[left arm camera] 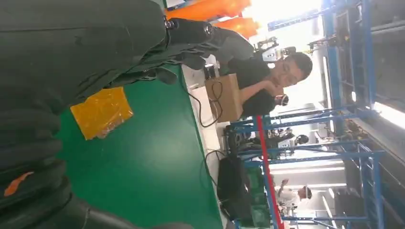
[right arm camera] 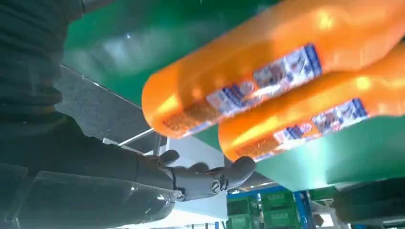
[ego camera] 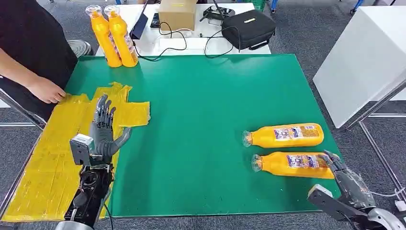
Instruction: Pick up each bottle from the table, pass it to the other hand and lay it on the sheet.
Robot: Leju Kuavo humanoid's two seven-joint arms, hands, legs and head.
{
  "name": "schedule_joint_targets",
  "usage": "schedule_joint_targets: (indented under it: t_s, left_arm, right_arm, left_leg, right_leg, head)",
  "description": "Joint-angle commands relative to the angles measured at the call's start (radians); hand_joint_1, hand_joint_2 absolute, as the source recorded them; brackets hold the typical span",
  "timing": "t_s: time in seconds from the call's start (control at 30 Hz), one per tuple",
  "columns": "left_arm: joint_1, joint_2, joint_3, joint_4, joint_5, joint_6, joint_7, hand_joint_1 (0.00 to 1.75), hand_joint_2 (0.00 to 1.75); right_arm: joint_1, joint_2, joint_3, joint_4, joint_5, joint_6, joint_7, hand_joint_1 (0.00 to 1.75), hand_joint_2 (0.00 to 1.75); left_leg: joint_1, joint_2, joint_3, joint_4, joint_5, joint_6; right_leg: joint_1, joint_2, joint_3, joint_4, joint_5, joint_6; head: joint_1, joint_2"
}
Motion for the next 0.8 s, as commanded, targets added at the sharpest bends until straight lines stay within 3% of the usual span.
schedule_joint_targets:
  t_s: [0.03, 0.2, 0.37, 0.53, 0.8]
  left_arm:
    - [-0.166, -0.02, -0.034, 0.135, -0.002, 0.01, 0.021, 0.0, 1.75]
    - [-0.24, -0.026, -0.051, 0.234, -0.003, 0.014, 0.019, 0.0, 1.75]
    - [-0.216, -0.017, -0.052, 0.247, 0.001, 0.019, -0.015, 0.0, 1.75]
    - [-0.246, -0.072, -0.04, 0.296, -0.038, 0.044, -0.022, 0.0, 1.75]
    - [-0.287, -0.089, -0.049, 0.271, -0.043, 0.036, 0.025, 0.0, 1.75]
  right_arm:
    - [-0.199, 0.08, 0.075, 0.202, 0.115, -0.015, 0.05, 0.0, 1.75]
    - [-0.222, 0.075, 0.072, 0.259, 0.131, -0.028, 0.055, 0.0, 1.75]
    - [-0.227, 0.087, 0.079, 0.285, 0.139, -0.046, 0.041, 0.0, 1.75]
    - [-0.388, 0.238, 0.124, 0.518, 0.281, -0.137, 0.085, 0.0, 1.75]
    - [-0.407, 0.242, 0.102, 0.491, 0.311, -0.092, 0.121, 0.0, 1.75]
  left_leg:
    - [0.002, 0.0, 0.003, 0.0, 0.0, 0.001]
    - [0.002, -0.003, 0.006, -0.001, 0.002, 0.002]
    - [0.001, 0.001, 0.006, -0.002, 0.003, 0.002]
    - [0.002, 0.002, 0.004, -0.001, 0.004, 0.002]
    - [0.001, 0.001, 0.0, 0.001, 0.005, 0.002]
  right_leg:
    - [0.002, 0.002, 0.004, -0.001, 0.001, -0.004]
    - [0.002, 0.0, 0.007, -0.002, 0.003, -0.007]
    - [0.002, 0.002, 0.007, -0.003, 0.003, -0.004]
    - [0.002, 0.004, 0.004, -0.002, 0.005, -0.003]
    - [0.001, 0.001, 0.001, 0.001, 0.004, -0.003]
  head:
    - [0.0, 0.0]
    - [0.0, 0.0]
    - [0.0, 0.0]
    - [0.0, 0.0]
    - [0.0, 0.0]
